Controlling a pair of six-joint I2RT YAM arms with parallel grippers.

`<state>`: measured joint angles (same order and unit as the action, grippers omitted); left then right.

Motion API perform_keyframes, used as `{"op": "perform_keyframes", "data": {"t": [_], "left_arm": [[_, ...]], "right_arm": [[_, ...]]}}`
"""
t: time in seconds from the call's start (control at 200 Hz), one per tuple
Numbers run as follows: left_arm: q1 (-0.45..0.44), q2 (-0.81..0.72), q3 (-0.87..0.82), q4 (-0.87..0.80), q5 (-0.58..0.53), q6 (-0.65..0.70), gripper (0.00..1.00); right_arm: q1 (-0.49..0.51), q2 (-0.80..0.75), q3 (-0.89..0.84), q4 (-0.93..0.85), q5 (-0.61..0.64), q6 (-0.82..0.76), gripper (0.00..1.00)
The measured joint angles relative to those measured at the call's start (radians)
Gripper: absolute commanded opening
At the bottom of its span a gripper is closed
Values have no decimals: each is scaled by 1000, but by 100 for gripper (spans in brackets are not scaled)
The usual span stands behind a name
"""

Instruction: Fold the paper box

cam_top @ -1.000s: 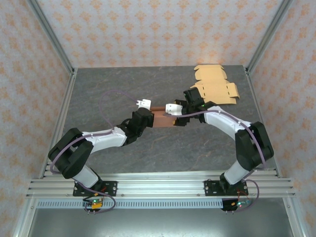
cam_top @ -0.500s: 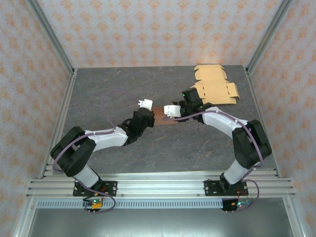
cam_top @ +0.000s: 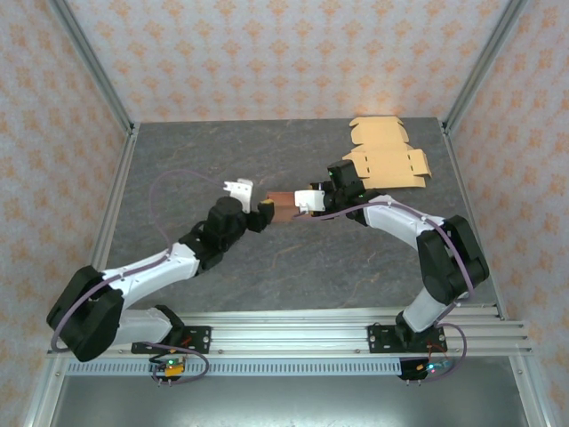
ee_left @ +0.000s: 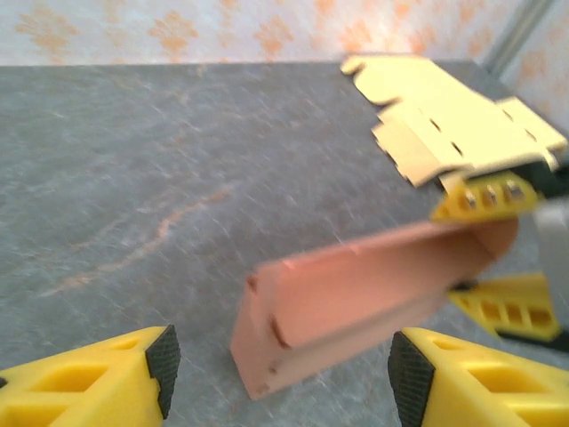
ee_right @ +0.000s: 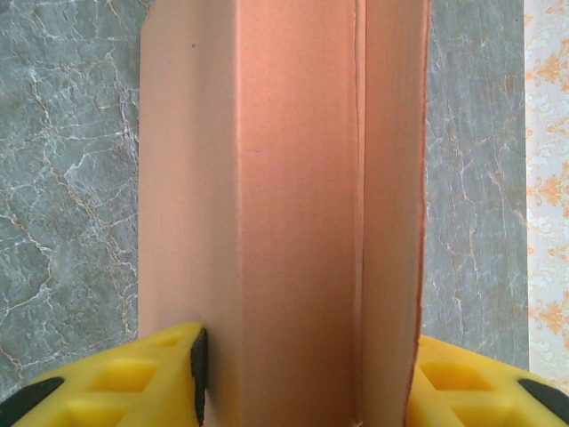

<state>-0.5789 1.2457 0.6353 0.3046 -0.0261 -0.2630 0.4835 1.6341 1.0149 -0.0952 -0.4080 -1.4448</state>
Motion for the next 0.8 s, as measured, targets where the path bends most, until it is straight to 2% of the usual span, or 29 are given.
{"op": "perform_keyframes", "data": {"t": [0.12,0.215,0.35,0.43,0.621,0.801], "left_arm": [[130,3,82,-107,37,-121,64],[180,40,151,-149,72,-161,63],[180,132,218,-167,154,-198,51],[180,191,240,-198,175,-211,48],[180,282,245,-299,173,-212,48],[180,302,245,-316,209,-212,48]], "right_arm": [[0,0,0,0,0,5,47],[0,0,0,0,-1,5,47],[0,0,0,-1,-4,5,47],[0,0,2,-3,-5,5,47],[-2,0,7,-16,-12,8,47],[-2,0,15,-33,-15,8,47]]}}
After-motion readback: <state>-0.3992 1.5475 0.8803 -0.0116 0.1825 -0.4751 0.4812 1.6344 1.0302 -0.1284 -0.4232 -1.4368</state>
